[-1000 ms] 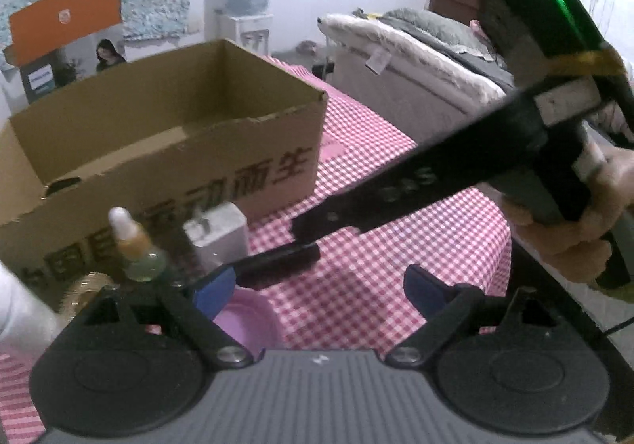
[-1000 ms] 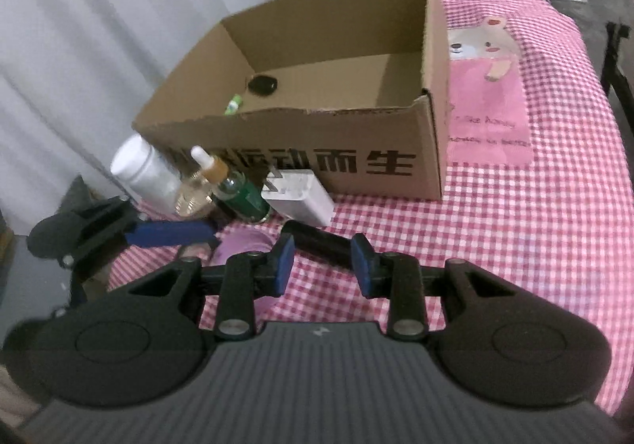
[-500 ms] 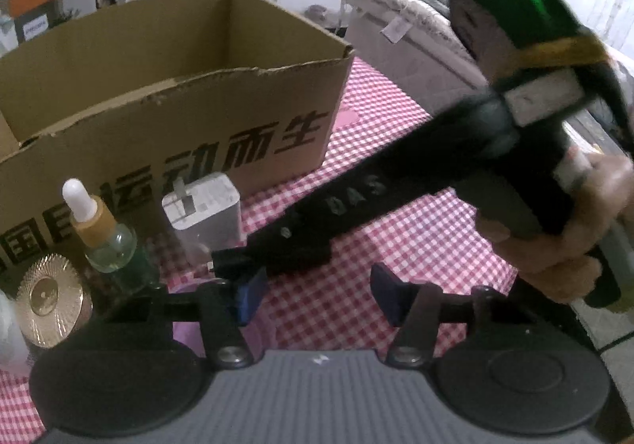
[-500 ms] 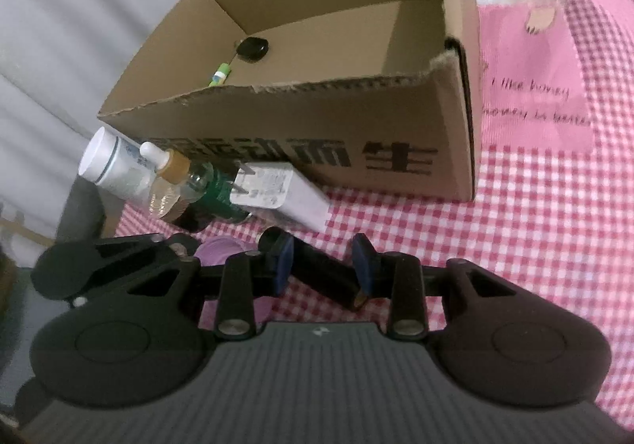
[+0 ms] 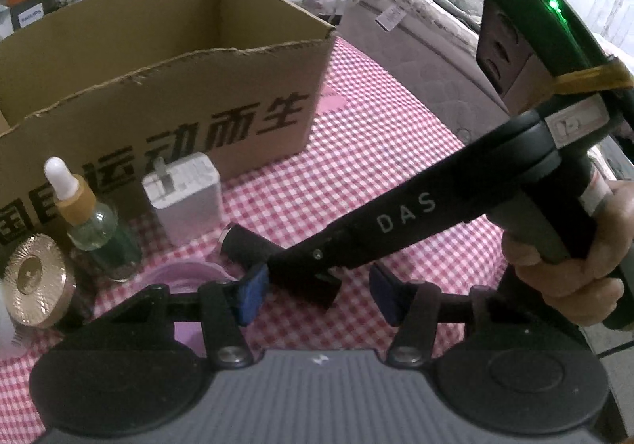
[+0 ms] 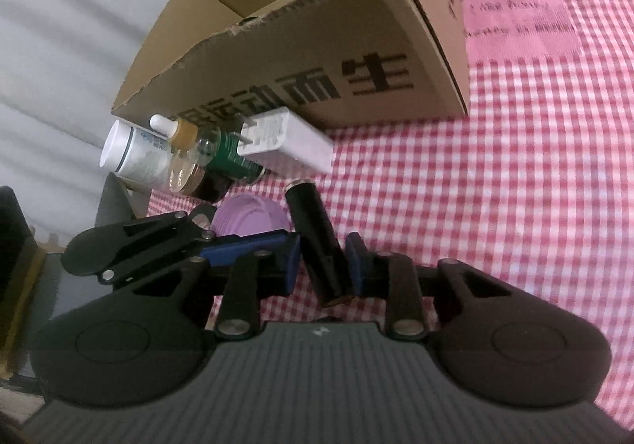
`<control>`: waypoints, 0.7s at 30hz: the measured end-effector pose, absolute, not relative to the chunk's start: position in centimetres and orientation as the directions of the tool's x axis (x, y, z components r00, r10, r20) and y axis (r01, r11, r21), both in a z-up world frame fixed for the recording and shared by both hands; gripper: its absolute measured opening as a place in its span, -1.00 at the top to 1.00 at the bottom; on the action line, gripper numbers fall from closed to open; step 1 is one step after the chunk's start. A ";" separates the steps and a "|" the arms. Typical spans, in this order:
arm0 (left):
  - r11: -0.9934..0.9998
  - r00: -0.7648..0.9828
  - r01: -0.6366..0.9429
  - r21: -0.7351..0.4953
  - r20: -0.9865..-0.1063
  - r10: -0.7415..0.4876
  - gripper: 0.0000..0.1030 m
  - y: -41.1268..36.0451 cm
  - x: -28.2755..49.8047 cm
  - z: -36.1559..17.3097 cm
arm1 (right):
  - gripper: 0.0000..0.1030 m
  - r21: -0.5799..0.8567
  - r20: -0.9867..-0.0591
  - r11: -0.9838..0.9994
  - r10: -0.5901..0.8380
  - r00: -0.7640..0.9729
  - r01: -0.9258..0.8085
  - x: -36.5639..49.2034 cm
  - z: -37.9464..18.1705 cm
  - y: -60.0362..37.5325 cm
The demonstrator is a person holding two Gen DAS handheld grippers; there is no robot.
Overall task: Organize rigid objects
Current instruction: 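Return the right gripper to the table and grasp the black cylinder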
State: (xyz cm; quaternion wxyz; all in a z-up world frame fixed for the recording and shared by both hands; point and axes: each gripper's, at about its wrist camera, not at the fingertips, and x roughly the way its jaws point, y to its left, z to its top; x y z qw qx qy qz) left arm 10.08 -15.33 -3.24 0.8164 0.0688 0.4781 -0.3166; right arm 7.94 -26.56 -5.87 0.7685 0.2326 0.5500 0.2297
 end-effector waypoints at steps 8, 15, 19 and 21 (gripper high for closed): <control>0.742 0.304 0.639 -0.200 -0.821 -0.483 -0.10 -16.3 8.3 -3.2 | 0.57 0.647 -0.721 0.762 0.623 0.304 -0.025 4.4 -6.4 -28.0; 0.718 0.282 0.663 -0.211 -0.819 -0.500 -0.10 -16.0 6.2 -3.2 | 0.57 0.673 -0.703 0.739 0.629 0.332 0.025 1.5 -6.6 -28.7; 0.710 0.290 0.675 -0.202 -0.812 -0.507 -0.06 -15.8 5.6 -3.2 | 0.56 0.673 -0.699 0.739 0.623 0.351 0.028 0.4 -6.4 -28.7; 0.716 0.312 0.672 -0.187 -0.806 -0.503 -0.06 -15.6 5.3 -3.2 | 0.52 0.680 -0.689 0.733 0.623 0.370 0.032 0.2 -6.3 -28.8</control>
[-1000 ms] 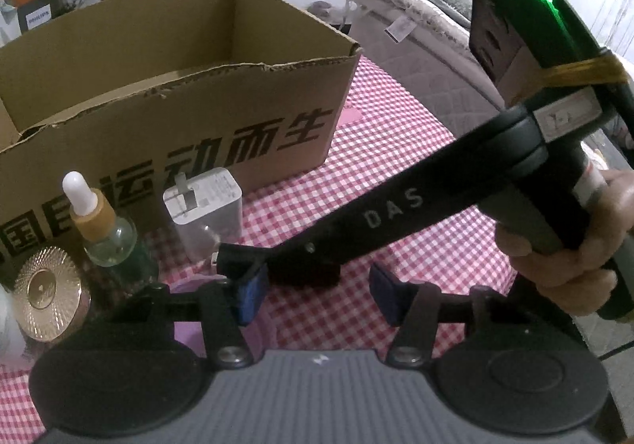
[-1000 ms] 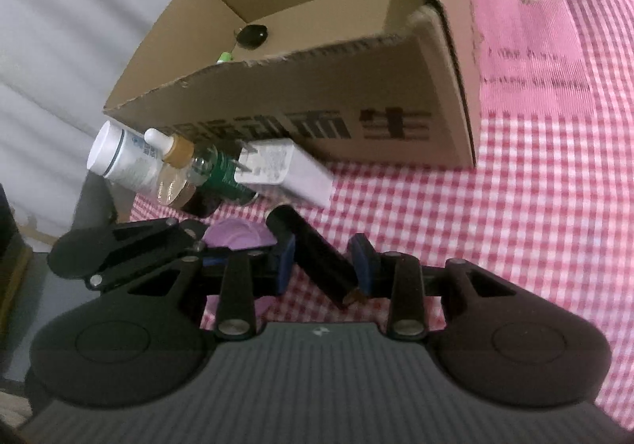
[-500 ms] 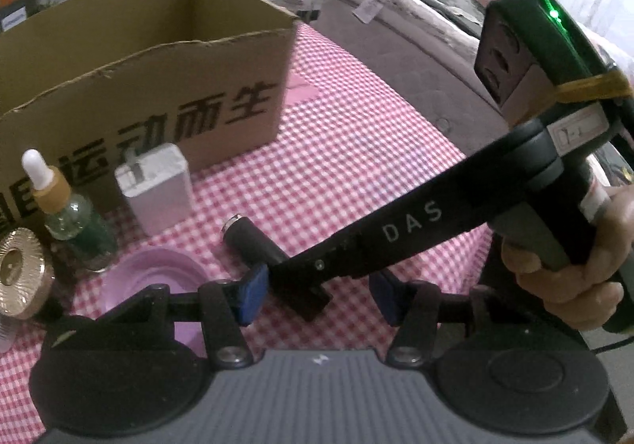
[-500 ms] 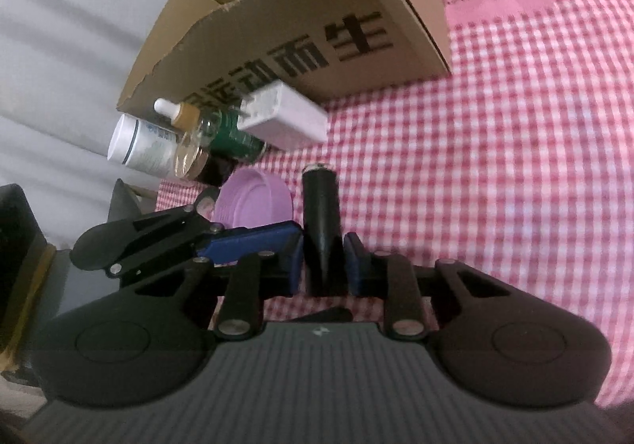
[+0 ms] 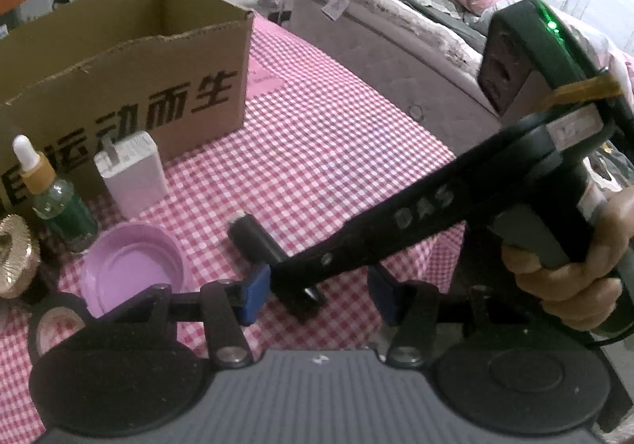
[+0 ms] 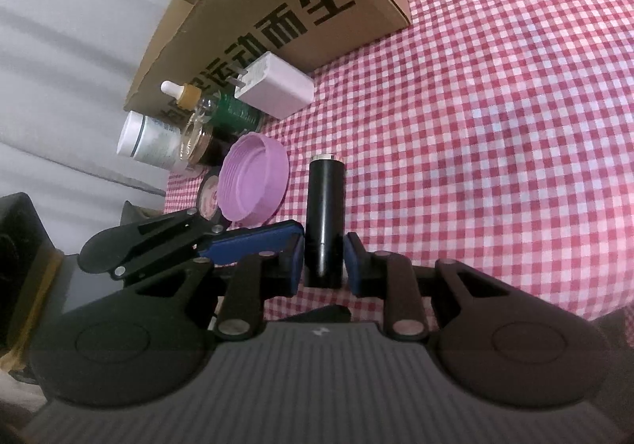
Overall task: Organize rigid objects
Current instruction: 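Return the right gripper to the table and grasp the black cylinder, then carry the black cylinder with the right gripper into the box and release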
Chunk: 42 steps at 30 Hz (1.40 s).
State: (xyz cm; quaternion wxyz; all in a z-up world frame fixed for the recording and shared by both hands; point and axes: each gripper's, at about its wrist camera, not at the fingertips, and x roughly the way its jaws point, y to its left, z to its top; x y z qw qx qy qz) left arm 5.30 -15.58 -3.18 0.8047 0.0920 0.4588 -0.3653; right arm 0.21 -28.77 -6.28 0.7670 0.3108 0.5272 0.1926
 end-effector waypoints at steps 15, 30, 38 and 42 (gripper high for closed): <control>0.762 0.262 0.598 -0.247 -0.839 -0.477 0.30 -15.6 7.9 -4.5 | 0.47 0.682 -0.678 0.729 0.605 0.419 0.051 1.9 -6.7 -29.1; 0.801 0.326 0.564 -0.198 -0.838 -0.437 0.39 -15.5 9.0 -4.6 | 0.47 0.686 -0.651 0.727 0.601 0.465 0.021 3.1 -7.2 -28.2; 0.794 0.367 0.579 -0.186 -0.810 -0.457 0.43 -14.8 8.0 -3.0 | 0.51 0.677 -0.647 0.736 0.582 0.493 0.019 2.0 -6.0 -28.2; 0.793 0.406 0.581 -0.184 -0.779 -0.478 0.43 -13.9 7.3 -1.0 | 0.51 0.654 -0.640 0.756 0.560 0.526 -0.009 1.5 -3.8 -27.5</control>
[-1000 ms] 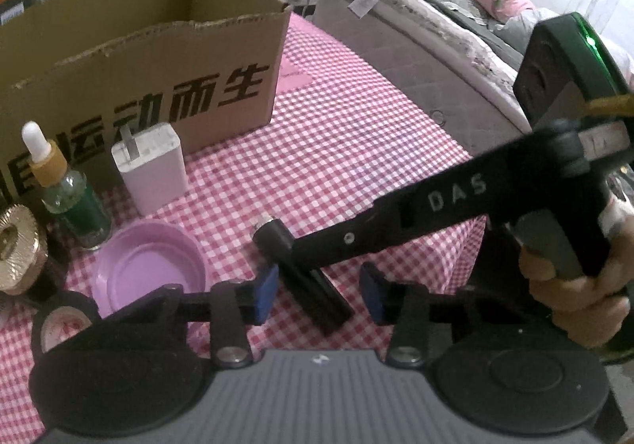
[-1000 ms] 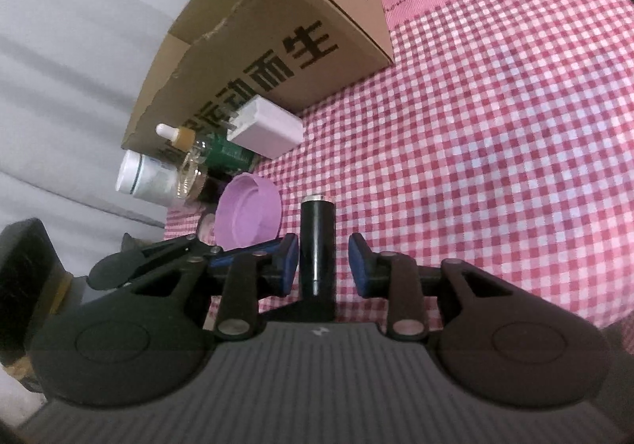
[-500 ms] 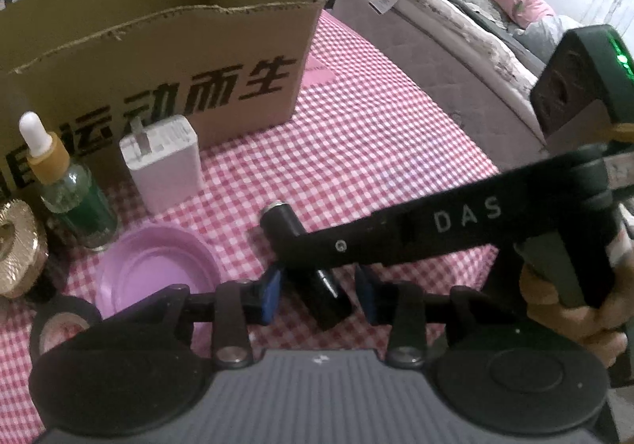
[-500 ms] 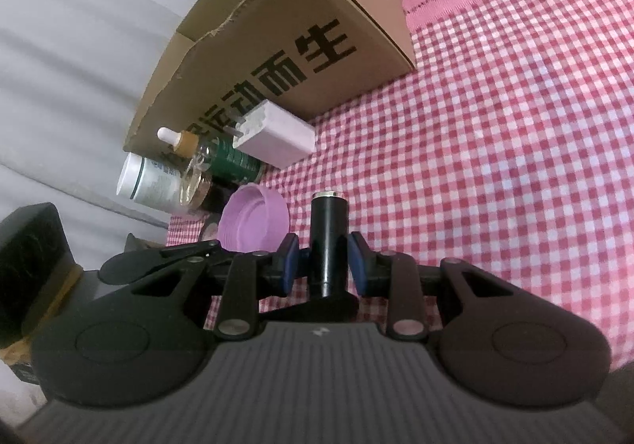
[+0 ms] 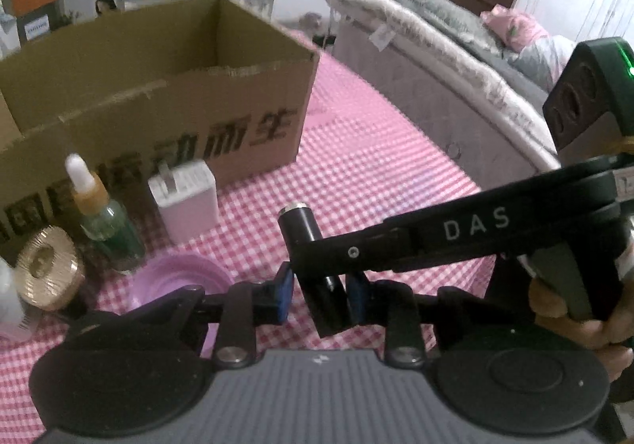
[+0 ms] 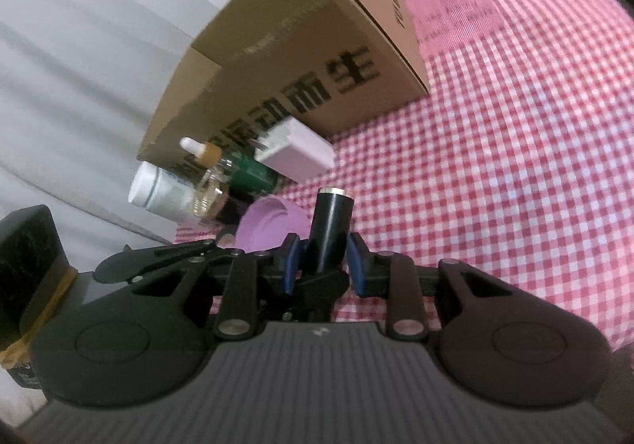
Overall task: Organize rigid objects
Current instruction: 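Carry the black cylinder with the right gripper into the box and release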
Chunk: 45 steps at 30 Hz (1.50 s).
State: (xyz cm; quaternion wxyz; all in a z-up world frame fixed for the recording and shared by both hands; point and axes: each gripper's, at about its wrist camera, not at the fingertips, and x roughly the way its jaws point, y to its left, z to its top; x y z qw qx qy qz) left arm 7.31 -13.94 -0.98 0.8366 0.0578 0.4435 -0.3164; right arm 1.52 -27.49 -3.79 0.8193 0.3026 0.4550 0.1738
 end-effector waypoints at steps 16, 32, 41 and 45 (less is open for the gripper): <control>0.888 0.600 0.455 -0.065 -0.715 -0.360 0.42 -7.3 14.3 10.0 | 0.51 0.616 -0.522 0.741 0.638 0.566 -0.266 11.4 7.2 -20.6; 0.943 0.379 0.330 -0.044 -0.909 -0.174 0.42 -2.7 25.5 3.0 | 0.52 0.679 -0.693 0.725 0.685 0.224 -0.115 27.4 -0.8 -13.4; 0.945 0.392 0.321 -0.056 -0.901 -0.186 0.02 -2.4 26.3 3.2 | 0.47 0.695 -0.697 0.716 0.694 0.181 -0.068 28.9 -2.6 -12.4; 0.944 0.435 0.326 -0.043 -0.880 -0.190 -0.20 -2.4 25.5 4.4 | 0.42 0.699 -0.688 0.711 0.696 0.204 -0.069 28.7 -2.1 -12.8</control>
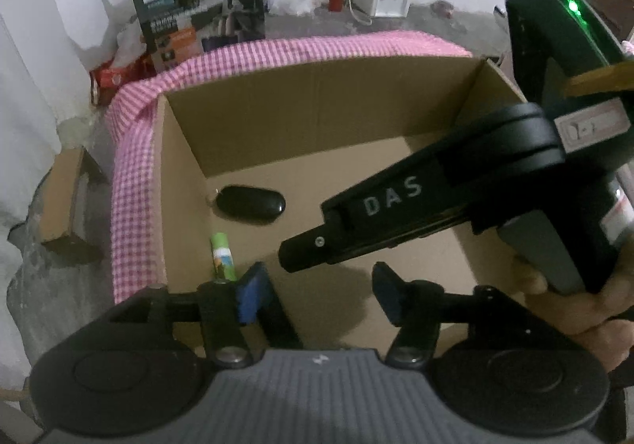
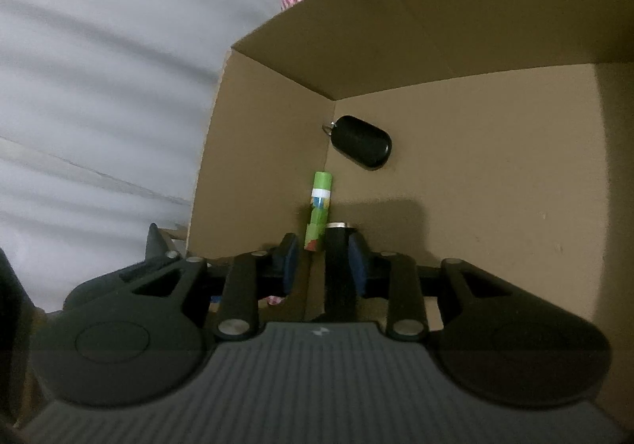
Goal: Organize rigid objects
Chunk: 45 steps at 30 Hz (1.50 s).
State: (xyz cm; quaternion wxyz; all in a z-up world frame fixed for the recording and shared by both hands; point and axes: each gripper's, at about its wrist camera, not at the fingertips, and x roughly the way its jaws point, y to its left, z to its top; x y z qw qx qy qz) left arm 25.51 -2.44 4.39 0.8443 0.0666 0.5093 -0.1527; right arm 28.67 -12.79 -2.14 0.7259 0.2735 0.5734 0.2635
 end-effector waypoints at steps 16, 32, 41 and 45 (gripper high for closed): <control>0.939 0.705 0.342 -0.036 -0.652 -0.281 -0.83 -0.9 15.3 12.7 | -0.72 0.588 -0.504 0.761 0.611 0.610 -0.276 14.5 11.4 -21.3; 0.929 0.590 0.323 -0.182 -0.729 -0.348 -0.94 0.7 3.5 6.7 | -0.98 0.138 -0.614 0.970 0.242 0.752 -0.200 -3.5 6.4 -19.8; 0.930 0.612 0.319 -0.182 -0.710 -0.348 -1.00 -0.2 1.5 4.1 | -0.97 -0.159 -0.586 0.977 0.020 0.810 -0.139 -7.1 2.2 -15.2; 0.928 0.610 0.325 -0.182 -0.710 -0.353 -1.00 -0.6 1.6 3.1 | -0.98 -0.136 -0.532 0.983 0.030 0.846 -0.120 -7.3 2.9 -16.6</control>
